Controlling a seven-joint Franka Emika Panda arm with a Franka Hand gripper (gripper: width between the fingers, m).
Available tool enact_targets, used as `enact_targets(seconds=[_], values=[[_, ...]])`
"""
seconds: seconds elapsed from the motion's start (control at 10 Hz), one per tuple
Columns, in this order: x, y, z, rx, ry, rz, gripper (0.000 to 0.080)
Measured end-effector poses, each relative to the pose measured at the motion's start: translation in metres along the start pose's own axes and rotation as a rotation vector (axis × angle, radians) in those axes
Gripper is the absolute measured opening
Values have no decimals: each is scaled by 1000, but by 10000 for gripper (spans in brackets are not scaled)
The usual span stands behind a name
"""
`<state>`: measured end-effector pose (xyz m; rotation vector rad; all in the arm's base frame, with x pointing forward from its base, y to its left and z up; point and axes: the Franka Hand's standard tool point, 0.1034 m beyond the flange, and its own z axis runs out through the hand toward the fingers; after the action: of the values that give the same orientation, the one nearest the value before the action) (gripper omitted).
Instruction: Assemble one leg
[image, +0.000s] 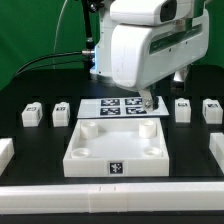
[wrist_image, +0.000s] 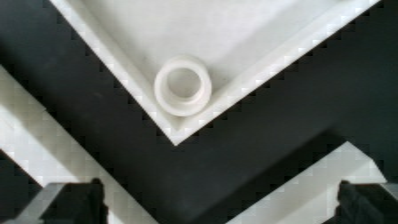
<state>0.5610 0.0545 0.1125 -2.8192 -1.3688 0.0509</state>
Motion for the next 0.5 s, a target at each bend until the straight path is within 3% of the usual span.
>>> enact_targets(seconds=[0.5], values=[[0, 0, 0, 0, 0, 0, 650]])
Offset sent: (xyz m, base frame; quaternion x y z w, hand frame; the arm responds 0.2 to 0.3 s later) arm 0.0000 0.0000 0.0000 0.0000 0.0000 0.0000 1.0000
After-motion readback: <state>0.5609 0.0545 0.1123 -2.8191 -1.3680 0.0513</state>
